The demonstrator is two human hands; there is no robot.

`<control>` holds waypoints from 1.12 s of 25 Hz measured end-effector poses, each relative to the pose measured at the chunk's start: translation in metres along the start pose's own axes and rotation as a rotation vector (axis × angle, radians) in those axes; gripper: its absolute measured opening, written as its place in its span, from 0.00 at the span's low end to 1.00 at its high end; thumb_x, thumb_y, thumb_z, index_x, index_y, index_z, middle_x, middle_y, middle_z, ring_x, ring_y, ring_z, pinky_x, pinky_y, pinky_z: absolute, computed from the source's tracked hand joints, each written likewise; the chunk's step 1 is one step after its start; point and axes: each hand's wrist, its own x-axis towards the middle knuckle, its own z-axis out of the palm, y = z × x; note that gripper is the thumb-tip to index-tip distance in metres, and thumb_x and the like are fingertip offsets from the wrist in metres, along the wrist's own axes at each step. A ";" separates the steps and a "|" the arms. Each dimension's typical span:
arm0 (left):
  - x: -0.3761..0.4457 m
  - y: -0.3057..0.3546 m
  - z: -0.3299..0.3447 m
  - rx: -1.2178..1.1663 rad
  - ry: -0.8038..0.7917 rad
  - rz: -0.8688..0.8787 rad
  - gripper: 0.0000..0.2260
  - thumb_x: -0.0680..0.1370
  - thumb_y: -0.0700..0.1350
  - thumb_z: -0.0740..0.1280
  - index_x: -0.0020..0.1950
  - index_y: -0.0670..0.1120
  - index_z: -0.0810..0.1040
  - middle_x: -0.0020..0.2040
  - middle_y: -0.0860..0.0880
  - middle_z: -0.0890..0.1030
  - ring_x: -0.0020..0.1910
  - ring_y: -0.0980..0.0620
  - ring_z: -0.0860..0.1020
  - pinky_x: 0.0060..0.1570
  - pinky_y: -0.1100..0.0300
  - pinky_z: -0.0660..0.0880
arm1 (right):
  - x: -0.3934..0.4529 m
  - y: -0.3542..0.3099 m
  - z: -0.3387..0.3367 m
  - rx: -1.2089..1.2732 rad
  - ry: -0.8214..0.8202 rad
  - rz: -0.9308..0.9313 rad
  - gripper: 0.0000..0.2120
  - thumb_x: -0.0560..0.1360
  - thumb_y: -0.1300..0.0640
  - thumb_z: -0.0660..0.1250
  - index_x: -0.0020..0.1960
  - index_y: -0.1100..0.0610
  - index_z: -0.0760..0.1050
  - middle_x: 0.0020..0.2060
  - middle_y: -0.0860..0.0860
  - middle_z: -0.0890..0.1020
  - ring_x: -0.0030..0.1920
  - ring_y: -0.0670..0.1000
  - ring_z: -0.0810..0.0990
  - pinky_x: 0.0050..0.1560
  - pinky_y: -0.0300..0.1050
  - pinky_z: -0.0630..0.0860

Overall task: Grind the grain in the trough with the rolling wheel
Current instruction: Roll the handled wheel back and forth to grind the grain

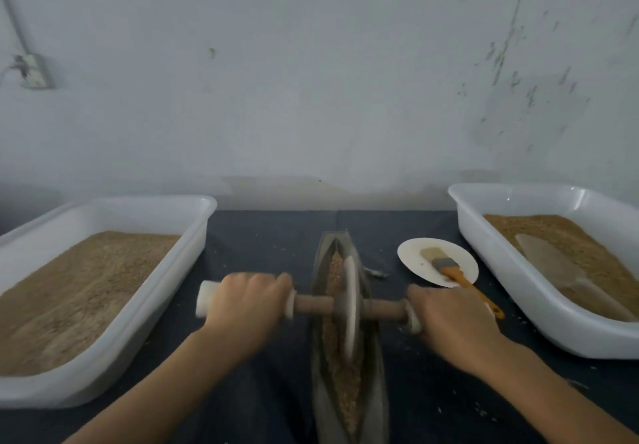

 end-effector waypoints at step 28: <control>0.063 -0.010 0.014 -0.094 -0.038 -0.160 0.05 0.76 0.52 0.62 0.44 0.54 0.68 0.39 0.55 0.76 0.37 0.52 0.74 0.37 0.57 0.67 | 0.072 0.001 -0.019 -0.151 0.060 0.070 0.09 0.74 0.58 0.65 0.53 0.54 0.68 0.43 0.50 0.79 0.40 0.52 0.78 0.34 0.44 0.64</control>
